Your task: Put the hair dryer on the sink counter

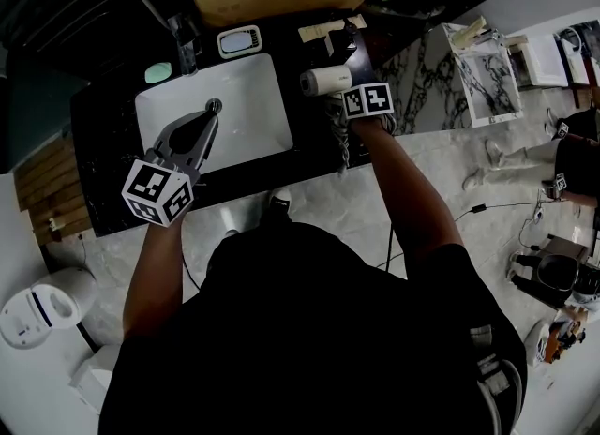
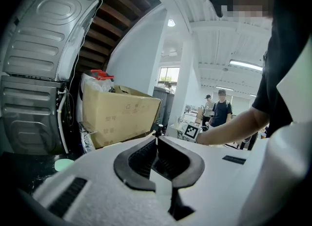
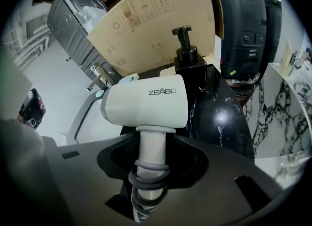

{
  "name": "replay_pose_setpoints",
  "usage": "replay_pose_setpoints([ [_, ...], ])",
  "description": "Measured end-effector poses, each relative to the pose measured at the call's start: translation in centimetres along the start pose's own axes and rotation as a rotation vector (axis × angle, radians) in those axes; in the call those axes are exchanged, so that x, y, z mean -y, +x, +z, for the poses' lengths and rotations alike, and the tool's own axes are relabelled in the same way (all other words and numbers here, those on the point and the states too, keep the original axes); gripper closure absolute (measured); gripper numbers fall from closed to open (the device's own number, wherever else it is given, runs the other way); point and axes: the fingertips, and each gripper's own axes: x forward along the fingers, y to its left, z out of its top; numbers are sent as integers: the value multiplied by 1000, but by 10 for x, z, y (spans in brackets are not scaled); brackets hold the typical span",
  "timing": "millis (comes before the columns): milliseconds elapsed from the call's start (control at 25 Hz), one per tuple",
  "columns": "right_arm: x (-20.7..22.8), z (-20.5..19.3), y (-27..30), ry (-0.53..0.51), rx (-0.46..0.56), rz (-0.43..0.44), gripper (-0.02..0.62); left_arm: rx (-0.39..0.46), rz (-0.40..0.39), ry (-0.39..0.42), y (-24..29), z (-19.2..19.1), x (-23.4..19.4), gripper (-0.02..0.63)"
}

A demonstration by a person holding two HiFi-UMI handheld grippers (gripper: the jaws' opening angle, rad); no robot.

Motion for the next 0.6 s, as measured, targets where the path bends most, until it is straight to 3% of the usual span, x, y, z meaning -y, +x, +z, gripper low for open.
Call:
replay_pose_setpoints([
  [600, 7, -10, 15, -32, -58, -35, 426, -4, 12, -1, -8, -3, 4, 583],
])
